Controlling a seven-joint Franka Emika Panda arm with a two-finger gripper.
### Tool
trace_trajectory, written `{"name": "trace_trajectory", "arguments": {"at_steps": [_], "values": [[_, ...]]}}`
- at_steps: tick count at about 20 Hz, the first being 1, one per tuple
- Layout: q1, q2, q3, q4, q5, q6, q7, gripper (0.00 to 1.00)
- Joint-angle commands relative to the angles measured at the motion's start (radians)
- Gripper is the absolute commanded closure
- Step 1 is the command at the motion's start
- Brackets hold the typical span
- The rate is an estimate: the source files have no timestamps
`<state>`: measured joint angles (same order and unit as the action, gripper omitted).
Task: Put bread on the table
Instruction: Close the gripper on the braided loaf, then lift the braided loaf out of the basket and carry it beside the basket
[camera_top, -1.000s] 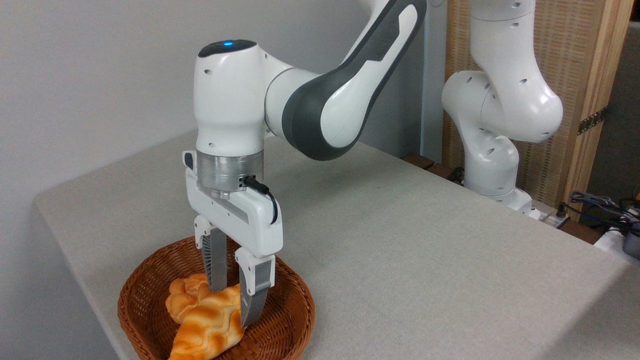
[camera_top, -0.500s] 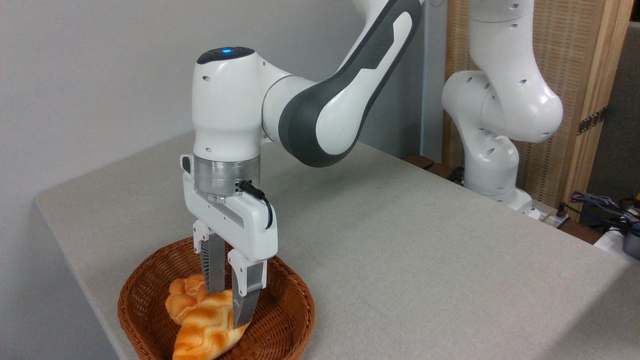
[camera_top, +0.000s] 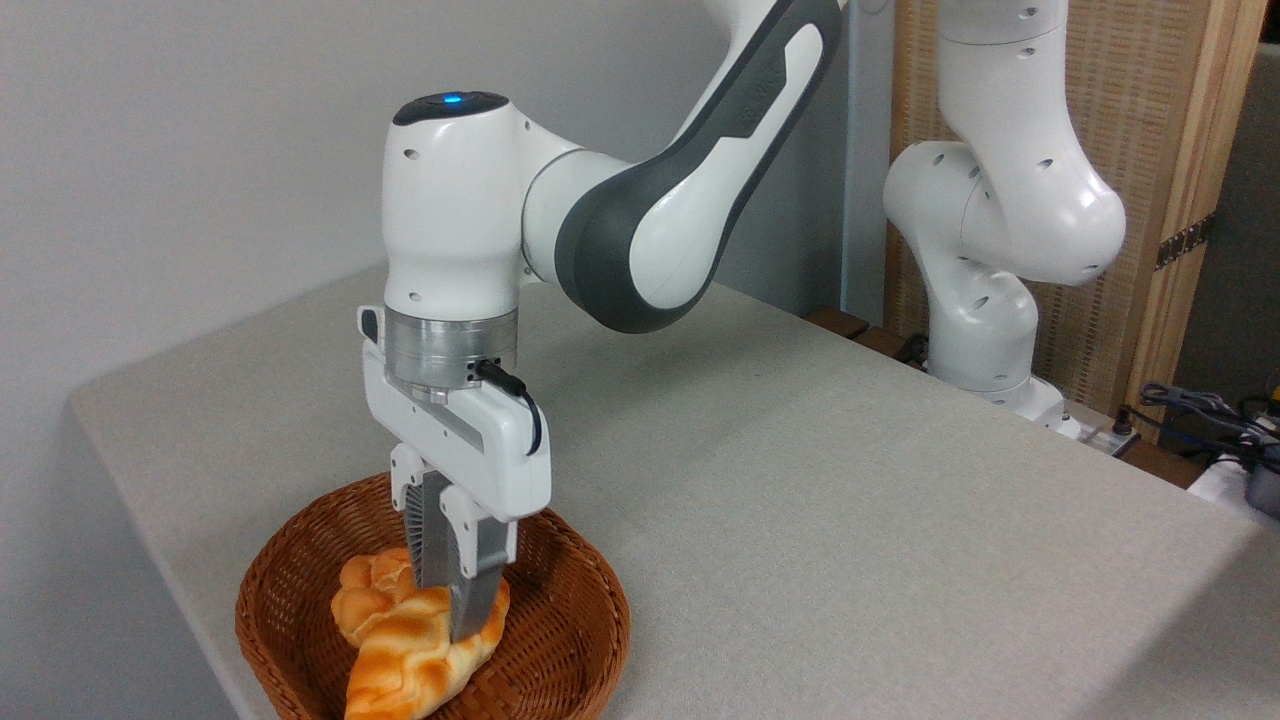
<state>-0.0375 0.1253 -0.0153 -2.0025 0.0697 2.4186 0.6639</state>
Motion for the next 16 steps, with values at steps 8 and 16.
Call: {"name": "trace_trajectory", "arguments": {"at_steps": [8,16], "values": [[0.001,-0.093,0.001,0.207,-0.097,-0.362,-0.007,1.0],[0.005,-0.24,0.003,0.147,-0.088,-0.587,0.025,1.0]]}}
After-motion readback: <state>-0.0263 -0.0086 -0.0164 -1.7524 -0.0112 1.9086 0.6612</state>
